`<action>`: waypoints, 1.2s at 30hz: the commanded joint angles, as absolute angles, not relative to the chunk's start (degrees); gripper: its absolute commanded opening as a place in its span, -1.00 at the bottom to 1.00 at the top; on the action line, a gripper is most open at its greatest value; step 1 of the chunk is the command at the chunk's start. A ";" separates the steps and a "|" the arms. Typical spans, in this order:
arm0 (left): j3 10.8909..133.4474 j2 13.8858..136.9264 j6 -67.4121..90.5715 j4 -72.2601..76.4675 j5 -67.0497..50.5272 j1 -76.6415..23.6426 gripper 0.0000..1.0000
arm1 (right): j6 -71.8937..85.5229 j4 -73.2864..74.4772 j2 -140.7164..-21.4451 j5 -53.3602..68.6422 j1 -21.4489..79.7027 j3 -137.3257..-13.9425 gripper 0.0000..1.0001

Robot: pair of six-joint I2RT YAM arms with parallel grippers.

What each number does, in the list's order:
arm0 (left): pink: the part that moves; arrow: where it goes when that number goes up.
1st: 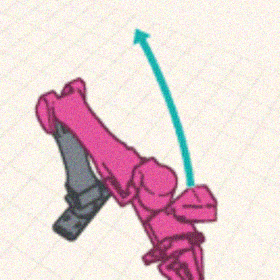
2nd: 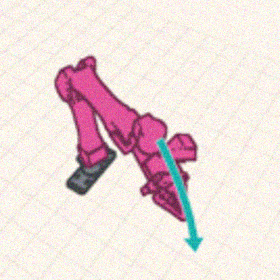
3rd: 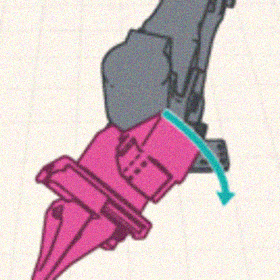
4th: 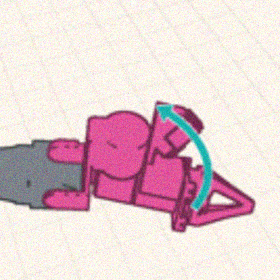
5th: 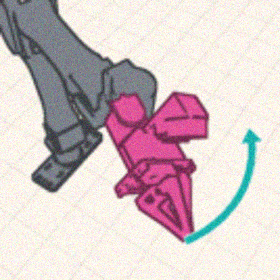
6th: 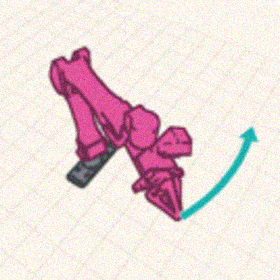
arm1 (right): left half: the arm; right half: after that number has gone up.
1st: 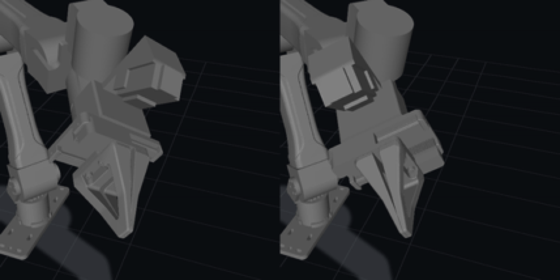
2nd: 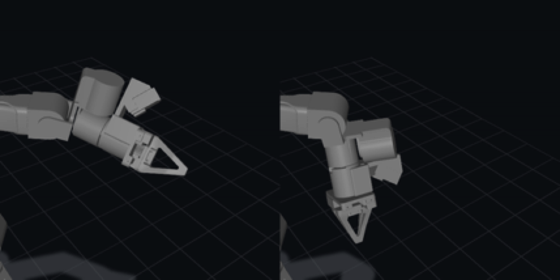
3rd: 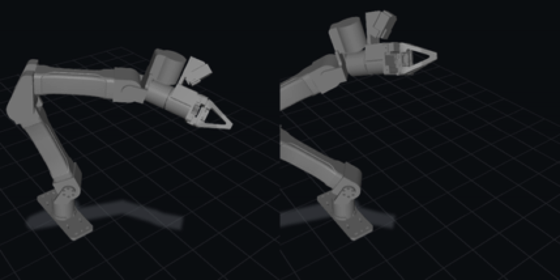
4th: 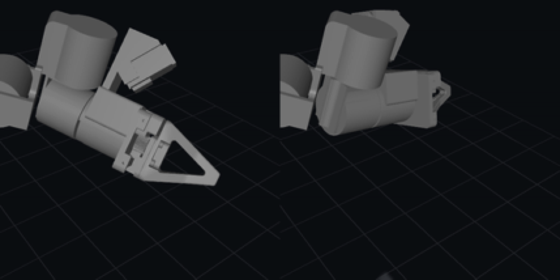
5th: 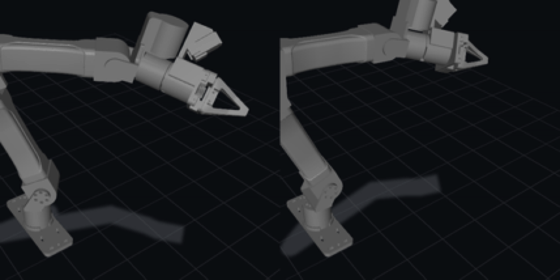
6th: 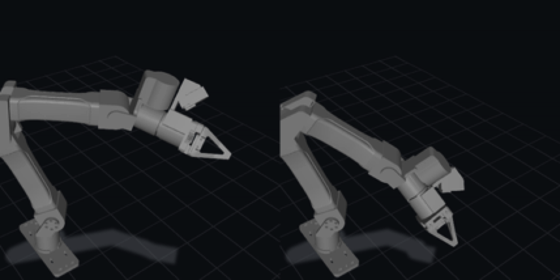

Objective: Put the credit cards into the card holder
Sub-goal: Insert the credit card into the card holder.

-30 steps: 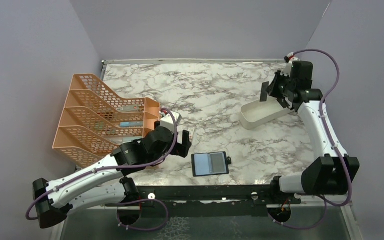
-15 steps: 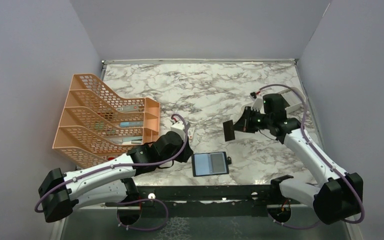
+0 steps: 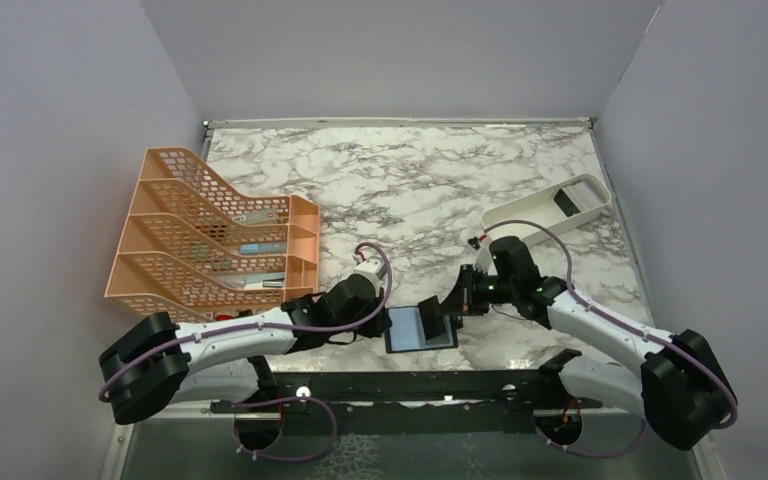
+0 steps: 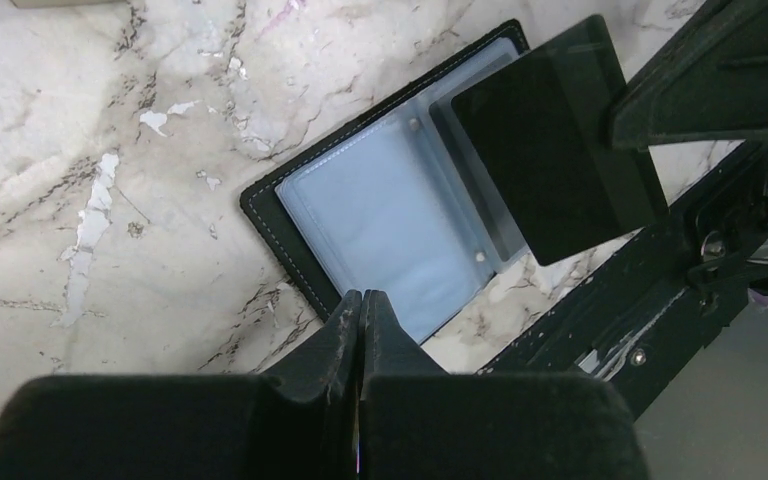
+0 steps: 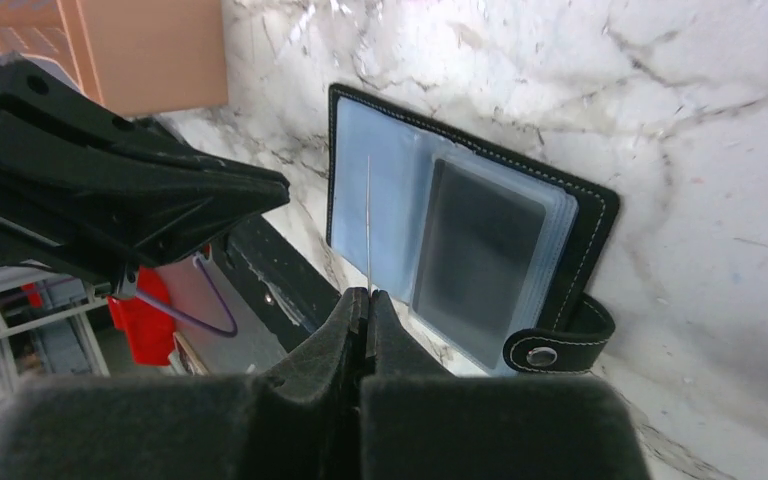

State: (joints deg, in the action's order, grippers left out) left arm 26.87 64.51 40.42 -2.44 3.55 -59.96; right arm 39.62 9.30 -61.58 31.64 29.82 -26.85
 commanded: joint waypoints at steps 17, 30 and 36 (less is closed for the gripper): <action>23.38 69.57 42.45 4.40 2.51 -59.74 -1.00 | 42.14 -2.81 -69.25 29.90 33.57 -22.69 -0.98; 22.33 70.49 42.97 3.85 3.08 -59.72 -1.00 | 41.88 -2.91 -69.76 28.82 33.57 -21.39 -0.98; 21.90 70.69 43.15 3.81 3.16 -59.73 -1.00 | 42.25 -3.77 -70.92 29.14 33.57 -20.65 -0.98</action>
